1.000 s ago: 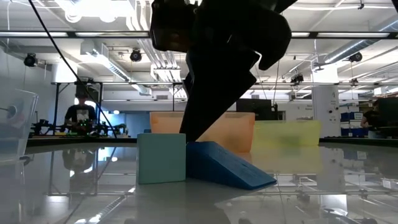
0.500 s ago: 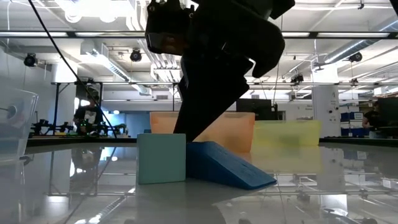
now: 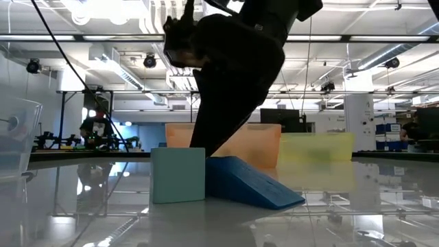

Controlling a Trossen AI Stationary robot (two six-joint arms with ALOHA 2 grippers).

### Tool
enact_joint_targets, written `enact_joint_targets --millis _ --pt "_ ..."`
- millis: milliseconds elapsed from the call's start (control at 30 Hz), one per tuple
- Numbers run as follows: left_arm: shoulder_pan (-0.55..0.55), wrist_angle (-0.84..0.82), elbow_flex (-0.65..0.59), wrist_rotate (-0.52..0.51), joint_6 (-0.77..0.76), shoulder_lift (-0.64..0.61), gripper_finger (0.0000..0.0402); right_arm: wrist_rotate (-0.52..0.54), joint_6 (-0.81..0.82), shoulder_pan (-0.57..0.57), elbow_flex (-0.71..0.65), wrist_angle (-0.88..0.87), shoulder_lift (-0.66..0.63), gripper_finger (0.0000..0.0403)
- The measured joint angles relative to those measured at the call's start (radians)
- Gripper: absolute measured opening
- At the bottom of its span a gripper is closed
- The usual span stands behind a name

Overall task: Sort & place blocks by color
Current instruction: Put the light blue block into the yellow bin

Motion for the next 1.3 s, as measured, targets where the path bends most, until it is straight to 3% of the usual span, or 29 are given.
enact_joint_targets --millis 367,800,1167,1300 --pt "0.0 -0.001 0.0 0.0 0.001 0.0 0.0217 -0.059 -0.026 0.003 -0.002 -0.016 -0.052 0.0189" --pt "0.0 -0.001 0.0 0.001 0.004 0.0 0.0217 -0.059 -0.233 0.0 -0.003 -0.009 -0.042 0.0189" --pt "0.0 -0.002 0.0 0.001 0.004 0.0 0.0217 -0.081 -0.224 -0.002 -0.001 0.004 0.036 0.0188" --pt "0.001 -0.002 0.0 0.0 0.004 0.0 0.0217 -0.085 -0.207 -0.002 -0.001 0.004 0.035 0.0167"
